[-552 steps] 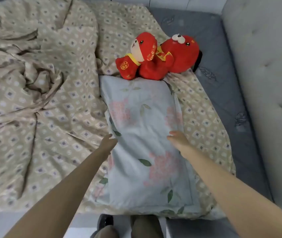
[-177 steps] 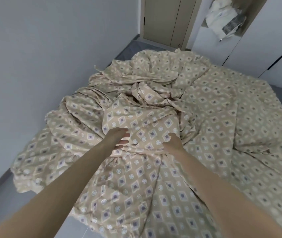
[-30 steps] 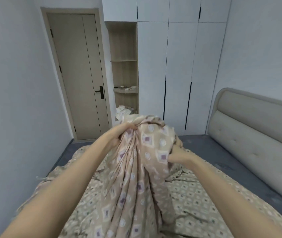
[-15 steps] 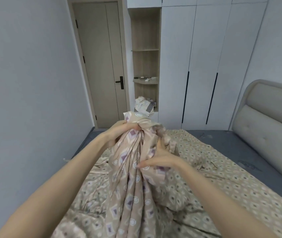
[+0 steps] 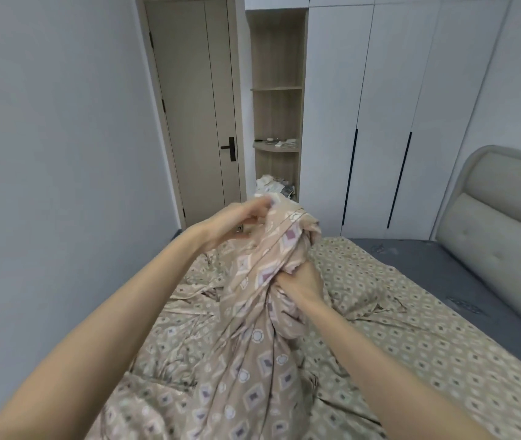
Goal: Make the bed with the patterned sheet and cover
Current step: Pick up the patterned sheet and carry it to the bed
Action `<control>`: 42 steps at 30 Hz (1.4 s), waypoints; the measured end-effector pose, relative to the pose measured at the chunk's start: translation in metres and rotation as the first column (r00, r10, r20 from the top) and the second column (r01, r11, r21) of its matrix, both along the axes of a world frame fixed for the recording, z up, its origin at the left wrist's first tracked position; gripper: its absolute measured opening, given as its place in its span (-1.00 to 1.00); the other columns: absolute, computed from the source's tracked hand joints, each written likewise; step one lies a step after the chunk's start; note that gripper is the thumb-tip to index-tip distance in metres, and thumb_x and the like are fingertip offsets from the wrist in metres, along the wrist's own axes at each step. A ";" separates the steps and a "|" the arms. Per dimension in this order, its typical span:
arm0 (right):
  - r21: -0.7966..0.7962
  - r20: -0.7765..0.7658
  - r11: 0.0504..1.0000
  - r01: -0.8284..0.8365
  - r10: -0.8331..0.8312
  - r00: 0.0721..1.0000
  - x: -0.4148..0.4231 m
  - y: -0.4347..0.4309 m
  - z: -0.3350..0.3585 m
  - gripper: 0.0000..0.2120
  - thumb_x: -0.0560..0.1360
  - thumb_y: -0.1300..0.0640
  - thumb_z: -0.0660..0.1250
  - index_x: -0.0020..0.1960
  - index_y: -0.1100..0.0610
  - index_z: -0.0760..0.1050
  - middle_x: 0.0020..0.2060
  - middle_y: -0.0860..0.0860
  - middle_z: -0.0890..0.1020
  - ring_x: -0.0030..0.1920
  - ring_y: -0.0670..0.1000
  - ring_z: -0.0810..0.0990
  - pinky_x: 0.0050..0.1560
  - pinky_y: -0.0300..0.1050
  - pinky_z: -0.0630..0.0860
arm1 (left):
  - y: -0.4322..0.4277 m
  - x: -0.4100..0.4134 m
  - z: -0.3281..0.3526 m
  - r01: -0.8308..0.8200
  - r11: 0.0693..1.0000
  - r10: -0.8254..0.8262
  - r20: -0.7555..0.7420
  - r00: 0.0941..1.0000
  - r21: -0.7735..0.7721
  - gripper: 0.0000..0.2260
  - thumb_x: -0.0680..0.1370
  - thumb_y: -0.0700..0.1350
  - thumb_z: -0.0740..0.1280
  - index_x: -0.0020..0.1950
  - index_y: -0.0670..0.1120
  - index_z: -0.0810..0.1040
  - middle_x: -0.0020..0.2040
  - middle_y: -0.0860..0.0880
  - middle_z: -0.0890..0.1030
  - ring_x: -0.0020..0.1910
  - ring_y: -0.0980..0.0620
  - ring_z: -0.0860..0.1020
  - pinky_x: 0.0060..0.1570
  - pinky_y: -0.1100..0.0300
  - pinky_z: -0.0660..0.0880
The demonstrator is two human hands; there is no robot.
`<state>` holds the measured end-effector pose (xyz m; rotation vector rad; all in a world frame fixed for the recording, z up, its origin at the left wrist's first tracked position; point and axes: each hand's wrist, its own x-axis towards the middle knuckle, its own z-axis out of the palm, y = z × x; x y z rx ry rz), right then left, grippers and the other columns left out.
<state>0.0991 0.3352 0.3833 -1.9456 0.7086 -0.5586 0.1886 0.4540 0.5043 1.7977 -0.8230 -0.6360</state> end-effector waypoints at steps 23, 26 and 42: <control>0.802 0.445 0.494 -0.337 -0.118 0.888 -0.025 -0.024 0.097 -0.61 0.62 -0.09 0.08 -0.07 0.18 0.52 -0.34 0.10 0.67 -0.26 0.03 0.60 -0.45 -0.18 0.58 | 0.047 0.024 -0.196 -0.319 0.890 0.249 0.238 0.939 0.325 -0.18 0.26 0.07 0.55 0.44 -0.12 0.34 0.38 -0.12 0.44 0.34 -0.10 0.41 0.28 0.09 0.36; 0.848 0.382 0.468 -0.249 -0.213 0.899 -0.022 -0.032 0.077 -0.57 0.62 -0.12 0.05 0.26 0.14 0.46 0.13 0.15 0.61 0.04 0.12 0.57 -0.03 -0.01 0.52 | 0.042 0.018 -0.200 -0.428 0.882 0.440 -0.016 0.898 0.197 -0.41 0.33 -0.10 0.44 0.35 -0.17 0.45 0.29 -0.15 0.51 0.25 -0.14 0.49 0.19 0.06 0.44; 0.960 0.148 0.262 -0.099 -0.173 0.974 -0.047 -0.101 0.002 -0.32 0.38 -0.09 0.47 0.35 0.23 0.34 0.22 0.27 0.47 0.21 0.38 0.44 0.17 0.47 0.34 | -0.107 -0.057 0.105 -0.104 0.935 0.130 0.055 0.990 -0.340 -0.89 0.52 -0.17 0.30 -0.03 -0.06 0.61 -0.01 -0.12 0.67 0.01 -0.06 0.64 0.11 0.08 0.55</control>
